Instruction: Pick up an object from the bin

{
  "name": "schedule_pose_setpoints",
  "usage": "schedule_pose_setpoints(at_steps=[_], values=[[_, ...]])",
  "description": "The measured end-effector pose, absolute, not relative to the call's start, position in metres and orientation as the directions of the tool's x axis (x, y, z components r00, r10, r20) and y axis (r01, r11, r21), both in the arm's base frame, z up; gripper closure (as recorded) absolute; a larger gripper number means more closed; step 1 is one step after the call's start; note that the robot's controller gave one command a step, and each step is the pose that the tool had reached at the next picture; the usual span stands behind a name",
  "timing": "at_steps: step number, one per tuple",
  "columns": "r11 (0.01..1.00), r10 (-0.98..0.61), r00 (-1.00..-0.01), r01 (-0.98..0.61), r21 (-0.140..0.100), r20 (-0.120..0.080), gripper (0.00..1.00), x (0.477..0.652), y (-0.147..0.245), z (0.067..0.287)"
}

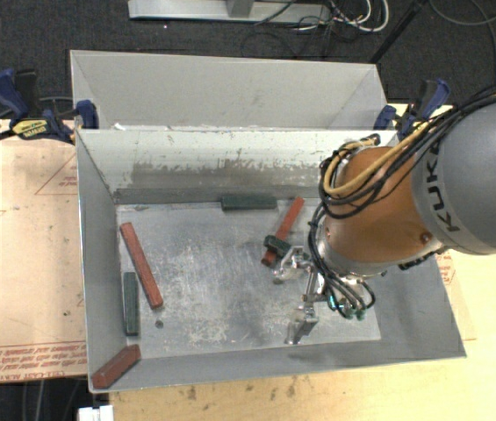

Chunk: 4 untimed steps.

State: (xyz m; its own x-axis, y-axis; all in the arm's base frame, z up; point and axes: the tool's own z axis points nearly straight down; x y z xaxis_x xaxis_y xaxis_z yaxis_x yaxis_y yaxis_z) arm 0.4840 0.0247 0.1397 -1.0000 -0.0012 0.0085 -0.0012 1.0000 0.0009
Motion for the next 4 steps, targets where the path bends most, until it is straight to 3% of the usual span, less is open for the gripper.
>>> schedule_pose_setpoints(at_steps=[1,2,3,4], values=[[1.0,0.0,-1.0,0.0,0.001,0.001,0.0,0.486,0.025,0.143],[0.992,-0.129,-0.992,-0.129,0.001,-0.007,0.0,0.531,0.002,0.113],[0.993,-0.114,-0.993,-0.114,0.001,-0.001,0.0,0.581,-0.017,0.123],[1.0,-0.002,-1.0,-0.002,0.001,-0.007,0.0,0.604,-0.022,0.132]])
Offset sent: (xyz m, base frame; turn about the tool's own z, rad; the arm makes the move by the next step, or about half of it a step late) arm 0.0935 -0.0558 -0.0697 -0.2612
